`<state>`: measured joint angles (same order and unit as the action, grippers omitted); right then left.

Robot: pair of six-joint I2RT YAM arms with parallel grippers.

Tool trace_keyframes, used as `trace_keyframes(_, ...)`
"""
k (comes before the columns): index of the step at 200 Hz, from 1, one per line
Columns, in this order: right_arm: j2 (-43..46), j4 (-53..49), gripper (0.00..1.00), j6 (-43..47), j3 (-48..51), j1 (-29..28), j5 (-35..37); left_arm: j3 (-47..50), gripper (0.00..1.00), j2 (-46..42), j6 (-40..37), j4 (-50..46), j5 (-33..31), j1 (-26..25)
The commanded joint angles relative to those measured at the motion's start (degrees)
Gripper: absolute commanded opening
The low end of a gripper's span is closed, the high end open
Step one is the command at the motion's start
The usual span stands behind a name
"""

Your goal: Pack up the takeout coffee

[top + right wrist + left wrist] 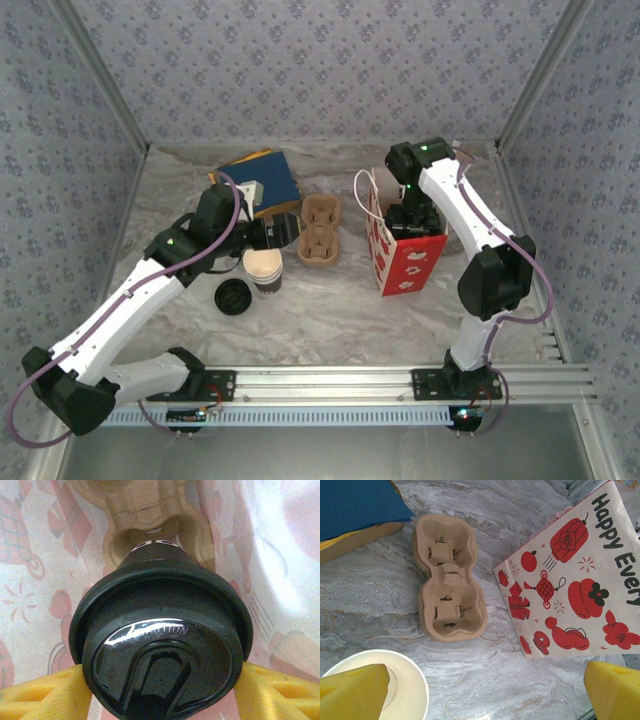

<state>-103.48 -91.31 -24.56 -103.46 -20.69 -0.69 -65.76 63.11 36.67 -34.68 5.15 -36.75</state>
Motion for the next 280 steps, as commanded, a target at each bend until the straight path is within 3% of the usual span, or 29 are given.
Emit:
trace_keyframes(1, -0.8, -1.2, 0.72, 0.7, -1.2, 0.4, 0.4, -1.3, 1.00, 0.4, -0.4, 0.7, 0.3, 0.3)
trace_keyframes(280, -0.5, -0.8, 0.72, 0.5, -1.2, 0.5, 0.7, -0.6, 1.00, -0.5, 0.1, 0.5, 0.4, 0.2)
